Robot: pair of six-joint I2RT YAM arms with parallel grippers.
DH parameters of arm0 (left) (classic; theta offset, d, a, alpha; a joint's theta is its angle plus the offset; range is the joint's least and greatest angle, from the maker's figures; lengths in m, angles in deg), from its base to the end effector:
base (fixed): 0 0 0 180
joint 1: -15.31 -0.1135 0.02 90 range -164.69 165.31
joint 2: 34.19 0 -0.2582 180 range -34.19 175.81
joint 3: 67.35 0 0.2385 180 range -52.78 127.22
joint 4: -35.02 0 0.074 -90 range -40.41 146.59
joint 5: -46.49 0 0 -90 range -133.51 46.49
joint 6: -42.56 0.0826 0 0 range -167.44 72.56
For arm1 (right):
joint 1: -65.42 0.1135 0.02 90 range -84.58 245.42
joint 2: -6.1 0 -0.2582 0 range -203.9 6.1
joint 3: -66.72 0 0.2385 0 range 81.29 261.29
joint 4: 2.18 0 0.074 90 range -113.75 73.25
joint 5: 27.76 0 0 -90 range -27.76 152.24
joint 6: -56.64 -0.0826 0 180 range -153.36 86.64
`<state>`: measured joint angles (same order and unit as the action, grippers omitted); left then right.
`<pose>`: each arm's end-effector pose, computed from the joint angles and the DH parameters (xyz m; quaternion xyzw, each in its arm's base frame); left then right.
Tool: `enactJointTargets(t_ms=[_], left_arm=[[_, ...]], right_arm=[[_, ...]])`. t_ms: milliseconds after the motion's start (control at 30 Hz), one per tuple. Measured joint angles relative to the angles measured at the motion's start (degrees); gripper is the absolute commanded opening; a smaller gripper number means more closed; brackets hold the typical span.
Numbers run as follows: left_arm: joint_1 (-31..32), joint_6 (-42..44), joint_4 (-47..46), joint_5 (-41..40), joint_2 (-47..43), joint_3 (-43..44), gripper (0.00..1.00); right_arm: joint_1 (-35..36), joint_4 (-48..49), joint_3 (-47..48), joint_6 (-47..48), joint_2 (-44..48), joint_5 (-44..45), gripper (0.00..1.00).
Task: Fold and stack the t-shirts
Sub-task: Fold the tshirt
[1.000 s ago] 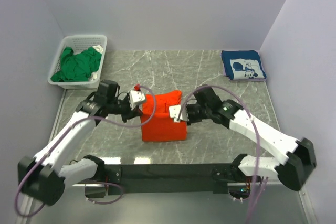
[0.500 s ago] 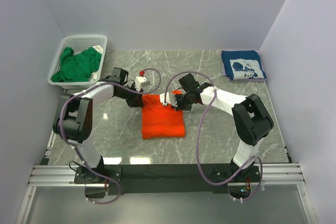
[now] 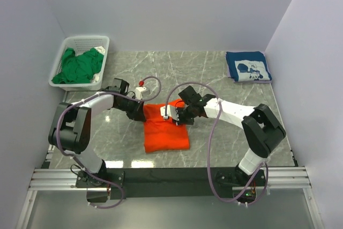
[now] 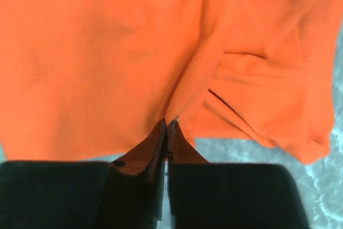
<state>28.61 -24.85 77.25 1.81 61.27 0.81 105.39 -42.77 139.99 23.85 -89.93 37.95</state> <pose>0.2811 -0.1268 0.1374 0.3449 0.8429 -0.3646 0.1941 0.2342 0.2406 0.1446 -0.7455 0.5929 0.1686 0.2535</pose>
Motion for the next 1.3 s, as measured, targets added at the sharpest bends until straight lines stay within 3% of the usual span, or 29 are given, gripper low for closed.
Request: enactJointTargets(t_ms=[33, 167, 400, 433, 467, 533, 767, 933, 1300], left_arm=[[0.00, -0.07, 0.50, 0.11, -0.72, -0.24, 0.01], [-0.42, -0.85, 0.85, 0.61, -3.98, -0.35, 0.23], [-2.27, 2.23, 0.11, 1.92, -10.99, -0.09, 0.32], [-2.27, 3.50, 0.09, 2.10, -11.80, -0.09, 0.36], [-2.27, 4.87, 0.24, 2.45, -12.50, -0.13, 0.47], [-2.16, 7.69, 0.44, 3.04, -13.75, -0.33, 0.52], [4.83, 17.57, -0.42, -0.11, -14.45, -0.83, 0.49], [11.34, 22.21, -1.05, -3.72, -7.23, 2.25, 0.48], [15.61, 24.20, -2.91, -6.69, 1.66, 5.49, 0.44]], right_arm=[[0.13, -0.48, -0.17, -1.22, 0.79, -0.22, 0.22], [-1.05, -3.34, 2.27, -6.49, 1.70, -1.14, 0.38], [-9.60, -8.35, 20.57, -17.55, -0.98, -9.46, 0.38], [-10.69, -7.82, 22.08, -19.52, -1.55, -11.06, 0.38], [-11.67, -7.02, 23.12, -21.68, -2.29, -12.59, 0.37], [-13.00, -6.21, 24.68, -25.73, -4.68, -15.72, 0.36], [-12.94, -2.91, 30.67, -38.51, -20.87, -24.28, 0.34], [-12.92, -0.50, 35.10, -45.00, -29.24, -26.56, 0.33], [-12.85, 1.73, 35.74, -50.18, -35.32, -27.89, 0.32]])
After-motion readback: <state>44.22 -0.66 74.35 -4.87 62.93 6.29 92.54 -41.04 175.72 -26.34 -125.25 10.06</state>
